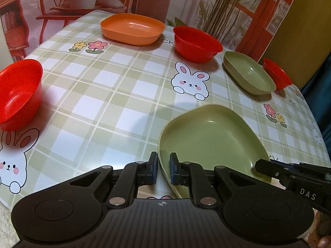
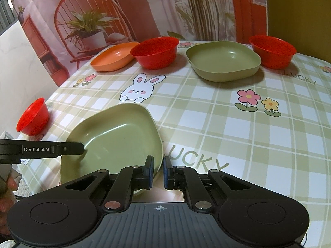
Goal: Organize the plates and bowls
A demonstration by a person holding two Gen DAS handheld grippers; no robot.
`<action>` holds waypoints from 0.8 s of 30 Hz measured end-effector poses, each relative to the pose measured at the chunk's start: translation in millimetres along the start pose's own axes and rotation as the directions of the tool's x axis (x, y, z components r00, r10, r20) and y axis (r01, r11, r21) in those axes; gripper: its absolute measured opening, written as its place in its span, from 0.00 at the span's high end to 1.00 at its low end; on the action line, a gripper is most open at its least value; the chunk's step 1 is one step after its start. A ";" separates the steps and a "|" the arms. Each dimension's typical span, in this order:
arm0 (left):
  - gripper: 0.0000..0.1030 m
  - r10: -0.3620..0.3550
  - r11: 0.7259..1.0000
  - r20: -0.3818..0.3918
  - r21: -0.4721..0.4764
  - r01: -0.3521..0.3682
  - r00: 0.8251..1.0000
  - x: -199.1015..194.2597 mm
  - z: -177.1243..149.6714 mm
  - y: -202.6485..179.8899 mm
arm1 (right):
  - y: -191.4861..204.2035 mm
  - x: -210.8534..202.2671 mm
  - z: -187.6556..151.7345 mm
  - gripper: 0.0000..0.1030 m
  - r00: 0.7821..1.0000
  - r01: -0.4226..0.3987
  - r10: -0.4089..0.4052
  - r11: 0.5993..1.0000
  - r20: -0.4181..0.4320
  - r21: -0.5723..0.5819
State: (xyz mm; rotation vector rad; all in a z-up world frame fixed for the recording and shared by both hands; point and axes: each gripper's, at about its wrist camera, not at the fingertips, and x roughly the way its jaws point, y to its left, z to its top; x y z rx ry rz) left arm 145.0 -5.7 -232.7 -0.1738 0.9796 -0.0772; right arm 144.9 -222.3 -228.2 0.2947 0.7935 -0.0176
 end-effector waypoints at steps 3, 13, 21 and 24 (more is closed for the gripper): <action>0.92 0.009 1.000 0.020 -0.003 -0.009 1.000 -3.4 -0.2 0.6 | -0.2 0.1 -0.2 0.92 1.000 -0.001 0.001 1.000 0.000 0.000; 0.95 0.026 1.000 0.057 0.002 -0.026 0.998 -7.0 0.0 -0.2 | -0.2 -1.3 -1.0 0.92 1.000 -0.005 0.005 1.000 0.012 0.010; 0.95 0.028 1.000 0.057 0.011 -0.029 0.998 -6.8 -0.3 0.3 | -2.4 0.0 -1.7 0.92 1.000 -0.001 0.001 1.000 0.007 0.021; 0.95 0.028 1.000 0.056 0.010 -0.029 0.998 -6.6 -0.1 0.0 | -0.7 0.4 -2.1 0.92 1.000 -0.002 0.002 1.000 0.008 0.024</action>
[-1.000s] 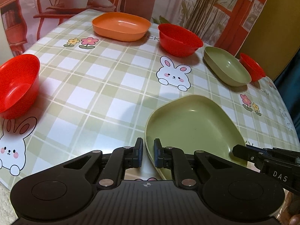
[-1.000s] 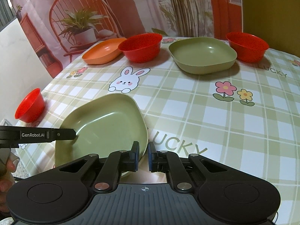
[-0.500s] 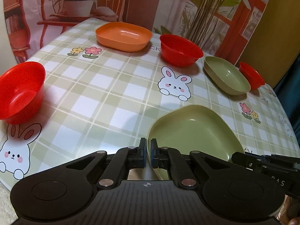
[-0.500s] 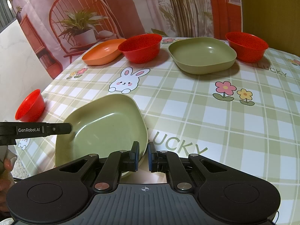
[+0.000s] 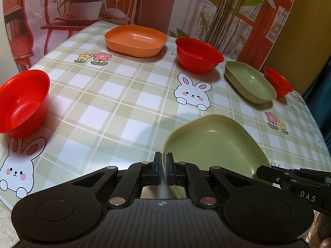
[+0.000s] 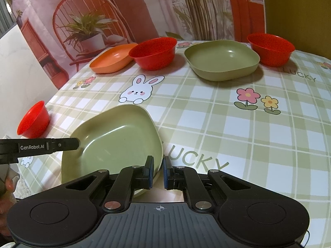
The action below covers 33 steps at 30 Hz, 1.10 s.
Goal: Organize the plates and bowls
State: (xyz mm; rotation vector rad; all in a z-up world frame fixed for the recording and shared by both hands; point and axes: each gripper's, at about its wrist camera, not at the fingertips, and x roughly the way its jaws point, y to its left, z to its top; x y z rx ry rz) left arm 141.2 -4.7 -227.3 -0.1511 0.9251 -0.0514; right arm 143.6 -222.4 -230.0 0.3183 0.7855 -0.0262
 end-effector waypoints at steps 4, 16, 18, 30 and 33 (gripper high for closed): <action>0.95 0.003 1.000 -0.001 0.005 -0.003 1.000 0.2 -0.6 0.2 | -0.2 0.0 0.0 0.92 1.000 0.001 -0.001 1.000 0.000 0.000; 0.95 0.008 1.000 -0.002 0.021 -0.008 1.000 1.3 1.3 -2.4 | -0.1 -2.0 5.6 0.92 1.000 0.000 0.000 1.000 0.008 0.006; 0.95 0.013 0.999 0.010 0.035 -0.014 1.000 0.1 6.5 -4.6 | -0.5 -4.3 10.7 0.92 1.000 -0.004 0.004 1.000 0.020 0.009; 0.95 -0.021 0.994 0.107 0.106 0.010 0.994 -1.4 66.2 -41.4 | -32.4 -16.7 63.6 0.92 0.992 -0.010 -0.004 0.994 0.126 0.108; 0.95 -0.044 0.992 0.118 0.123 0.029 0.992 0.8 81.5 -54.3 | -43.9 -21.8 76.7 0.92 0.989 -0.004 -0.015 0.992 0.150 0.123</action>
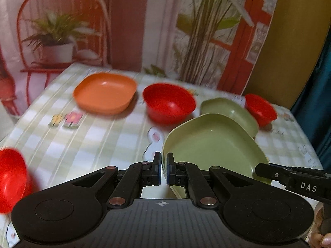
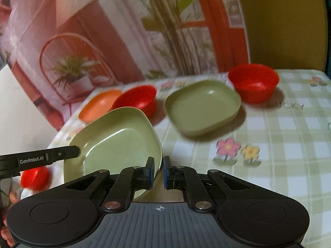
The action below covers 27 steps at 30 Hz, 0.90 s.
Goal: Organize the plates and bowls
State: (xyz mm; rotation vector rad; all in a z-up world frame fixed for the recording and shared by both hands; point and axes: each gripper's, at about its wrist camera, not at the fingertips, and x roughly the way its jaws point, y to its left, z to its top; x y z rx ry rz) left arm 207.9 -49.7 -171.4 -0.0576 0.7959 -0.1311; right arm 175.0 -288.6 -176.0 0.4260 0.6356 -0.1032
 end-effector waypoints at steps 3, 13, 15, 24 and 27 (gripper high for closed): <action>0.95 -0.018 1.000 0.016 0.019 0.018 1.000 3.3 13.1 -11.7 | -8.0 -3.8 14.7 0.92 0.999 0.015 -0.015 1.000 0.033 0.003; 0.95 -0.073 0.995 0.026 0.067 0.071 0.997 28.8 64.3 -47.4 | -37.3 -8.1 61.8 0.92 0.994 0.057 -0.061 0.997 0.094 0.045; 0.94 -0.083 0.994 0.026 0.076 0.081 0.996 34.7 74.3 -54.1 | -44.1 -5.1 72.0 0.92 0.992 0.066 -0.072 0.996 0.099 0.054; 0.94 -0.091 0.985 -0.030 0.142 0.095 0.995 85.1 101.5 -71.6 | -79.8 30.3 97.1 0.92 0.992 0.107 -0.112 0.991 0.061 0.084; 0.94 -0.079 0.980 -0.062 0.179 0.089 0.995 104.6 104.7 -73.3 | -89.6 44.1 95.5 0.92 0.993 0.107 -0.111 0.989 0.040 0.100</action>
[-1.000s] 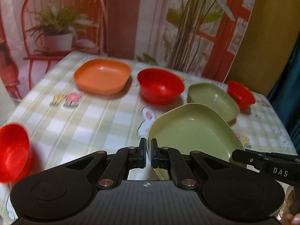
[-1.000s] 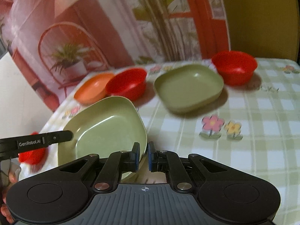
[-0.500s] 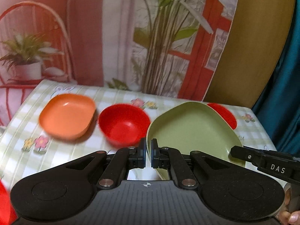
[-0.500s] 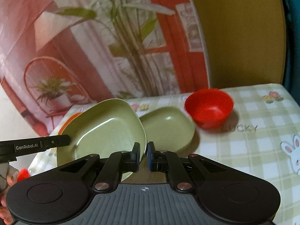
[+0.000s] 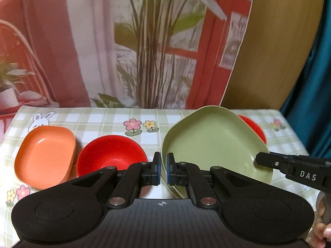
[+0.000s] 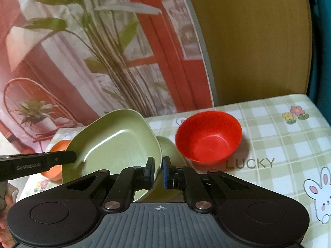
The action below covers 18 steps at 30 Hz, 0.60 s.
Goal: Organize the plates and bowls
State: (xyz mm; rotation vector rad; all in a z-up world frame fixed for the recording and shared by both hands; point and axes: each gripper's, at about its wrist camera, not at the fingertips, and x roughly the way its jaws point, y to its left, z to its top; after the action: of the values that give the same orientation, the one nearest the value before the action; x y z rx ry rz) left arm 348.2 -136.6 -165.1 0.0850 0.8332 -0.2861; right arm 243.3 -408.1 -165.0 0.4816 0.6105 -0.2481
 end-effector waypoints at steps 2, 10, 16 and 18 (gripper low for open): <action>0.94 0.008 1.000 -0.013 0.021 -0.008 1.000 10.2 1.8 -0.3 | -3.5 9.8 -2.2 0.92 1.000 0.000 0.000 1.000 -0.016 0.010; 0.94 0.040 0.996 -0.056 0.076 -0.036 0.998 40.0 -0.2 2.6 | -10.4 36.1 -11.2 0.92 0.998 0.000 0.001 1.000 -0.069 0.024; 0.94 0.054 0.994 -0.076 0.095 -0.046 0.996 54.7 -3.9 1.4 | -15.0 44.1 -11.8 0.92 0.998 0.013 -0.012 1.000 -0.068 0.021; 0.94 0.054 0.994 -0.079 0.102 -0.045 0.995 58.3 -4.0 -0.7 | -17.6 46.0 -11.3 0.92 0.998 0.020 -0.019 1.000 -0.066 0.022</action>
State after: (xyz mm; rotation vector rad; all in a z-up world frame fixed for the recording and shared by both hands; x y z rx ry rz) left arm 382.2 -149.2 -210.8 0.2120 0.8966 -0.2791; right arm 268.0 -421.4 -207.0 0.5077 0.6779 -0.2587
